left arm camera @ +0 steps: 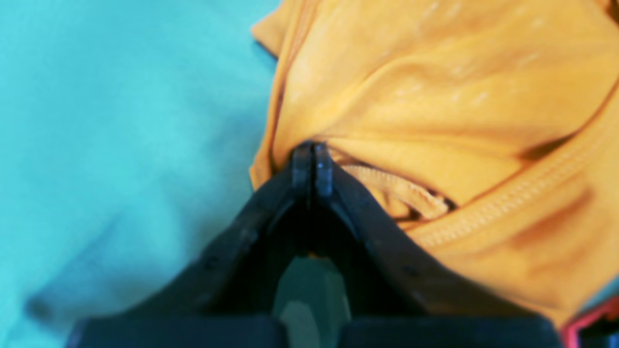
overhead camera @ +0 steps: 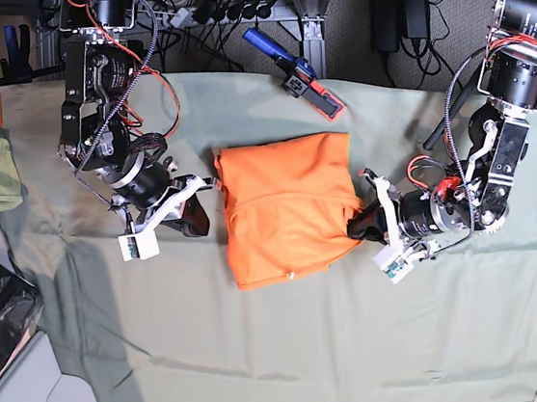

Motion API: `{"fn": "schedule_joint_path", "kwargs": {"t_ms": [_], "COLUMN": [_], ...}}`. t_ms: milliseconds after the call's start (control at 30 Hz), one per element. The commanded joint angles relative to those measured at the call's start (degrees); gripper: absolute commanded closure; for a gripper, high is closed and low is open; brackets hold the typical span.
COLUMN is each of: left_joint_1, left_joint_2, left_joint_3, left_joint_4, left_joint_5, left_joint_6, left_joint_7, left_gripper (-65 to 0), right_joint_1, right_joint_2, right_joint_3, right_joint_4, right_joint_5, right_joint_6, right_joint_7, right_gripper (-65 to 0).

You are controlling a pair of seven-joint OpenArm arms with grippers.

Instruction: Fold the T-shirt properly

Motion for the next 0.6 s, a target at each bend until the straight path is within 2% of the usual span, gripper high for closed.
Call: {"fn": "schedule_joint_path", "kwargs": {"t_ms": [0, 233, 400, 567], "left_joint_1": [-1.55, 0.15, 7.10, 18.82], "left_joint_2": [-0.35, -1.42, -6.69, -11.96], "left_joint_3": [-0.55, -4.00, -8.04, -15.02], "left_joint_4": [3.04, 21.16, 31.89, 37.11], "left_joint_5": [-2.49, -12.31, -16.83, -18.38], "left_joint_6": [-0.21, -0.21, -0.21, -0.21], "left_joint_7": [0.24, 12.52, 15.52, 17.64], "left_gripper": [0.0, 0.0, 0.0, 0.0], "right_joint_1": [0.83, 0.76, -1.14, -10.12], "right_joint_2": [0.44, 0.46, 1.03, 5.14], "right_joint_3": [0.37, 3.41, 9.81, 12.90], "right_joint_4": [1.01, 1.20, 3.89, 9.46], "right_joint_5": [0.66, 0.83, 4.76, 6.05], "right_joint_6": [4.70, 4.72, 4.90, 4.92], "right_joint_7": [1.51, 1.36, -2.84, -3.43], "right_gripper": [0.0, 0.0, 0.0, 0.0]}}
